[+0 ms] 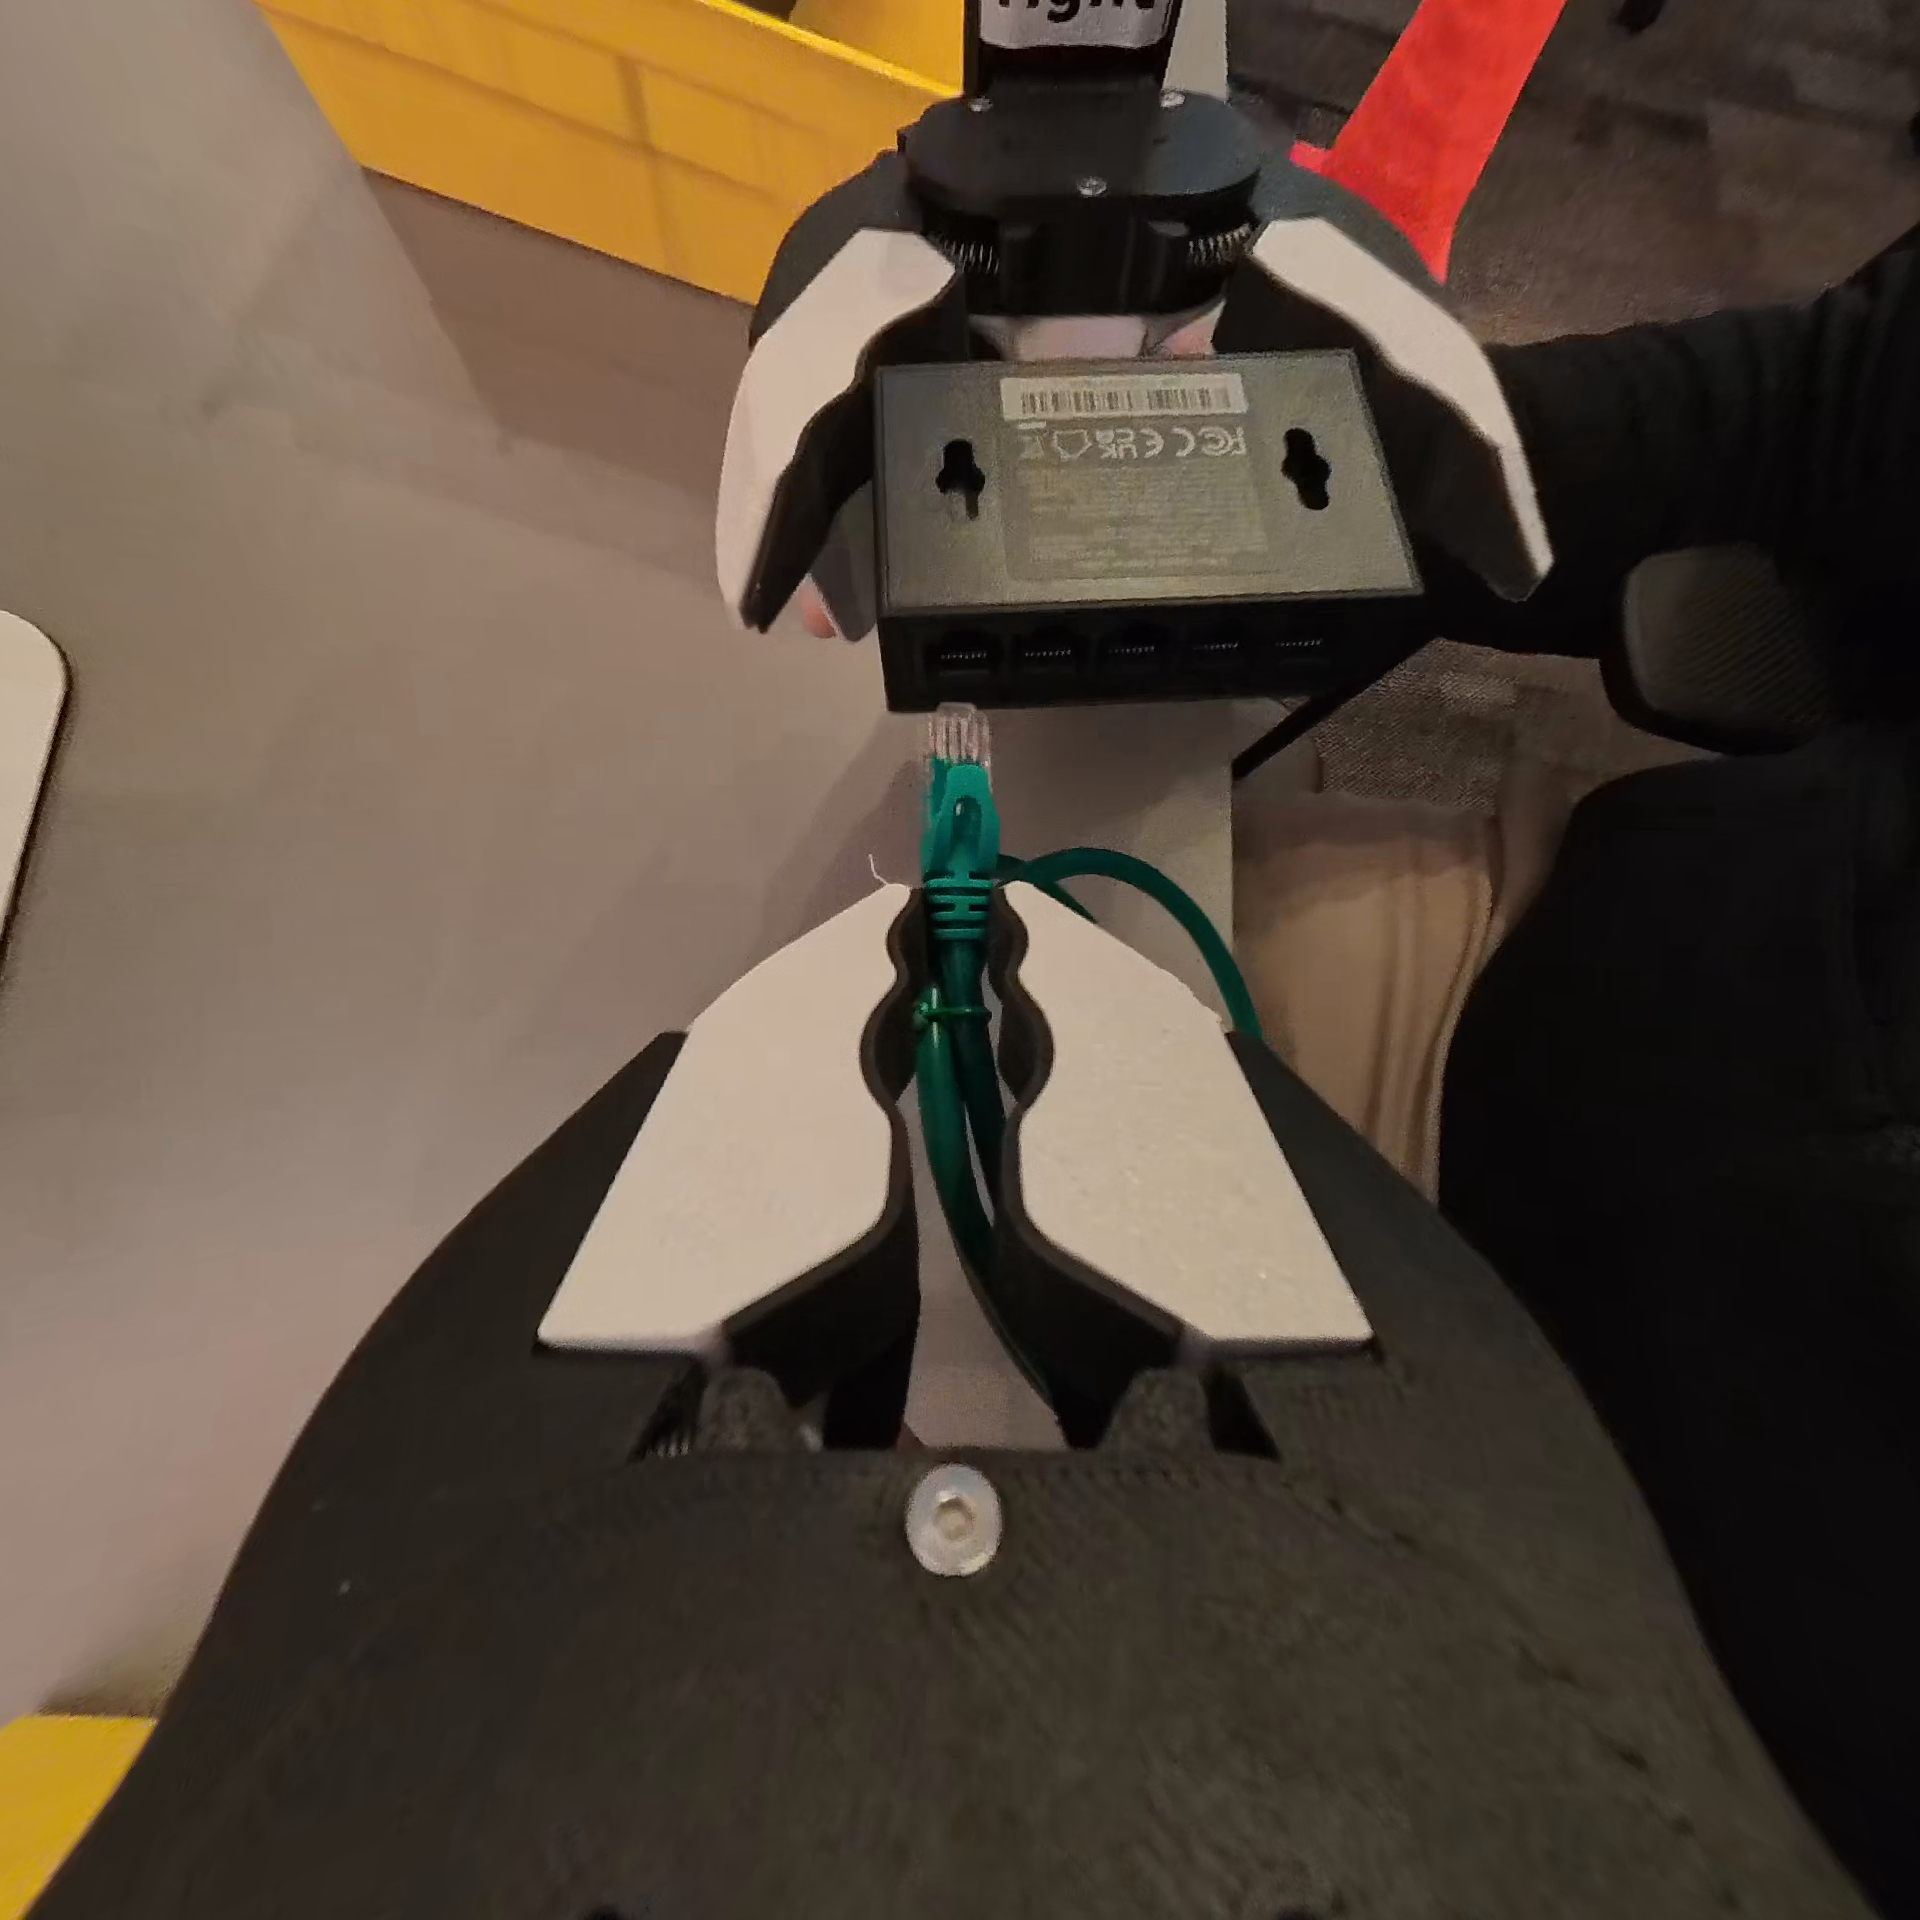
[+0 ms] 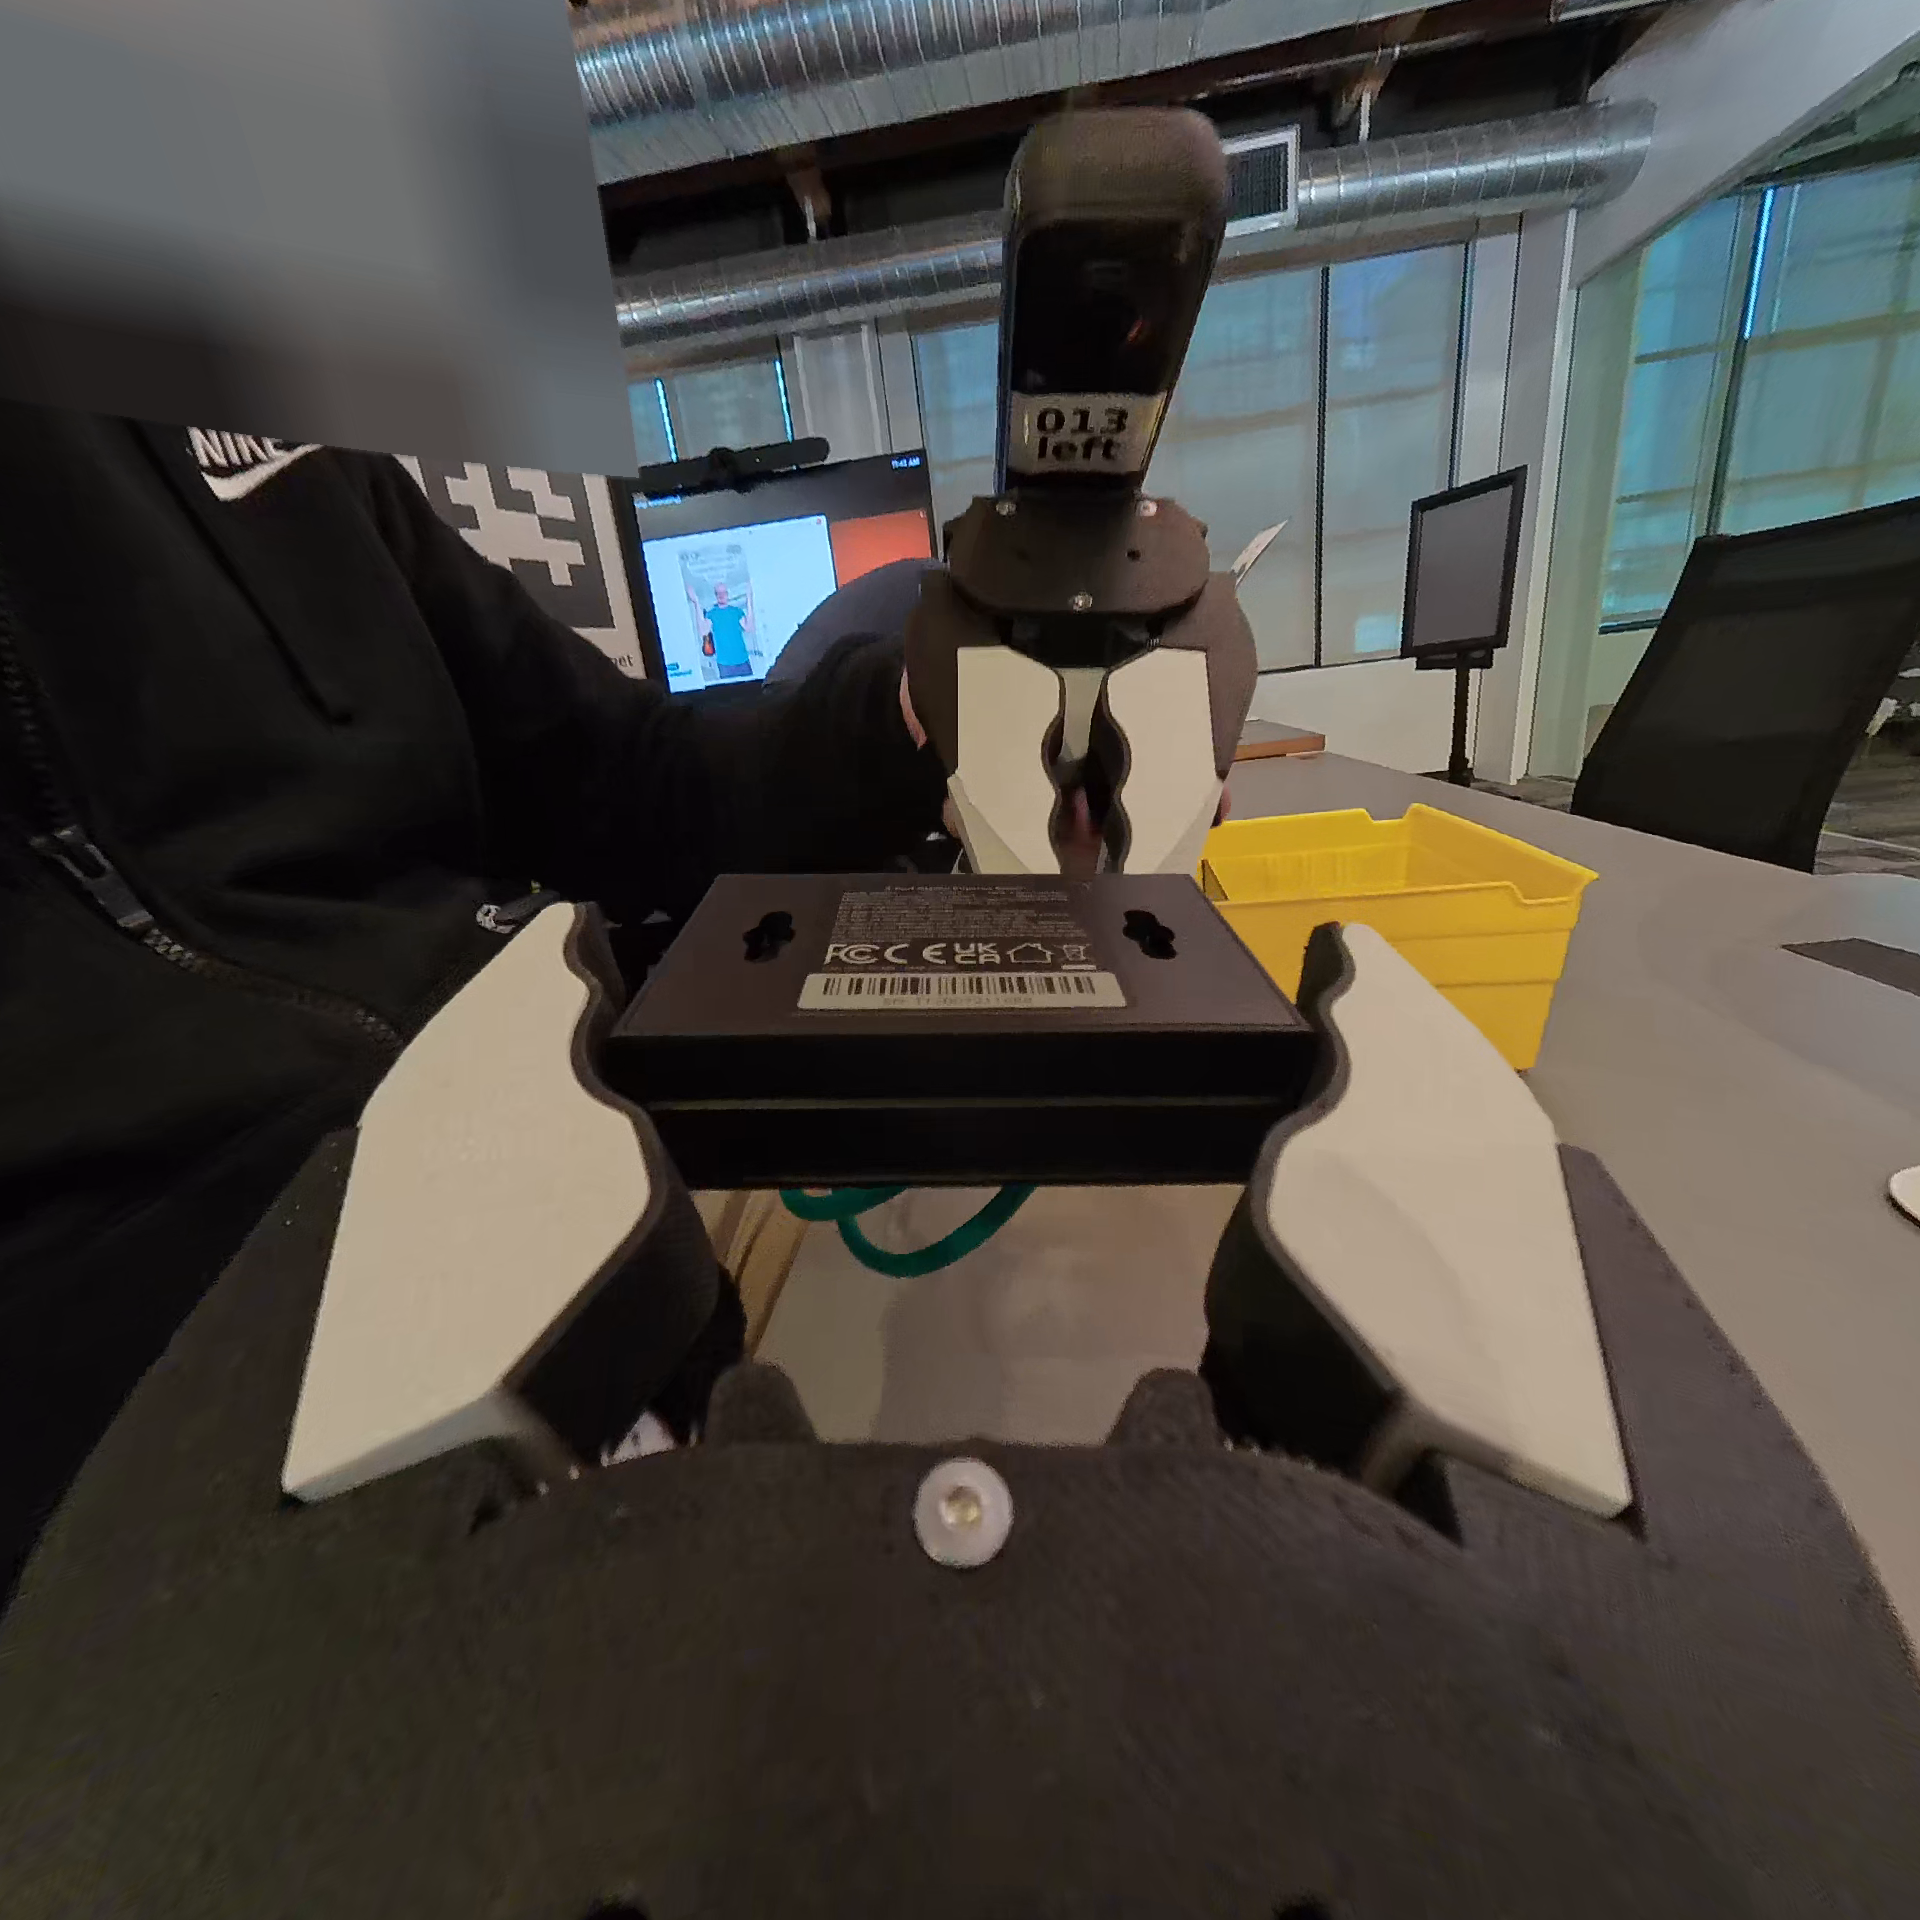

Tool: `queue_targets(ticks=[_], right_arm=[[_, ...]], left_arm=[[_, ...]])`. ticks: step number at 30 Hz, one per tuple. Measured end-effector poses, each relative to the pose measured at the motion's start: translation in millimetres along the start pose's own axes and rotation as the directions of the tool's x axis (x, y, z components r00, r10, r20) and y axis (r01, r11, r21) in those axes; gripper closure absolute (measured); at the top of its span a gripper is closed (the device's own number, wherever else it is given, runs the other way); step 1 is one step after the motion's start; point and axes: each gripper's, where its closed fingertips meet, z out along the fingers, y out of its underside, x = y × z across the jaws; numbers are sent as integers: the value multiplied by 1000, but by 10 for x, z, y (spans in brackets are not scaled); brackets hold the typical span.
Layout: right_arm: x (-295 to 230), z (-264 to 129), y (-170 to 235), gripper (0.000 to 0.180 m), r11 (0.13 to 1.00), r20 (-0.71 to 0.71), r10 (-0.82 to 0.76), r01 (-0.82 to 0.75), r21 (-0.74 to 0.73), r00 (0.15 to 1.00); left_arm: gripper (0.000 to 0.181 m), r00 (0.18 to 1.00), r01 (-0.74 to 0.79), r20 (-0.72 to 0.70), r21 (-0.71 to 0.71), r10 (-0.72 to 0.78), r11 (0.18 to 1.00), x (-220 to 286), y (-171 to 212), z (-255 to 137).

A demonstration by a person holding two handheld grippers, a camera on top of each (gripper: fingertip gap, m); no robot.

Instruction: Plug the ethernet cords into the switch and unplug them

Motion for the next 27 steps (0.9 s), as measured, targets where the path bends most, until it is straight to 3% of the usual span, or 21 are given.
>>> queue_targets(ticks=[14, 27], right_arm=[[-16, -12, 30, 58, 1000, 3, -24, 24, 3, 1000], [10, 31, 156, 57, 994, -22, -56, 54, -92, 998]], left_arm=[[170, 993, 76, -97, 34, -72, 997, 48, -85, 3], [171, 996, 42, -73, 2, -42, 999, 18, -38, 70]])
